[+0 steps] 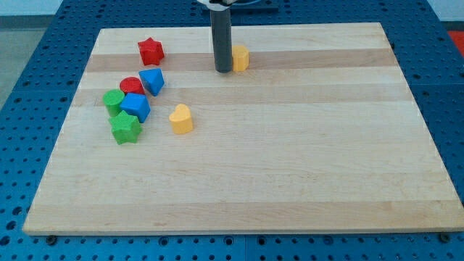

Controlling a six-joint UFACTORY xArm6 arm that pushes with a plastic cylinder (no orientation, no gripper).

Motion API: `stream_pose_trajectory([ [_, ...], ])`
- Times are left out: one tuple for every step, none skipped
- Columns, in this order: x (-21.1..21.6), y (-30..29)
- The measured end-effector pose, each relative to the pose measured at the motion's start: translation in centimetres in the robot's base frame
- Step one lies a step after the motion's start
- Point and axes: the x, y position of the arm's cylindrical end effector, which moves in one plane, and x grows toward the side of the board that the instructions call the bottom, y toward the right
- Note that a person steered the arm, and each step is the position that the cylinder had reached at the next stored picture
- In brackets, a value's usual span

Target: Place the yellow heart towards the top left side of the yellow hexagon

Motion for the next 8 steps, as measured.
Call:
stream_pose_trajectory([
  [3.2,0.0],
  [7.8,0.1],
  [8.0,2.0],
  [8.0,2.0],
  [5.5,1.7],
  [3.1,1.5],
  [3.0,1.5],
  [1.1,1.5],
])
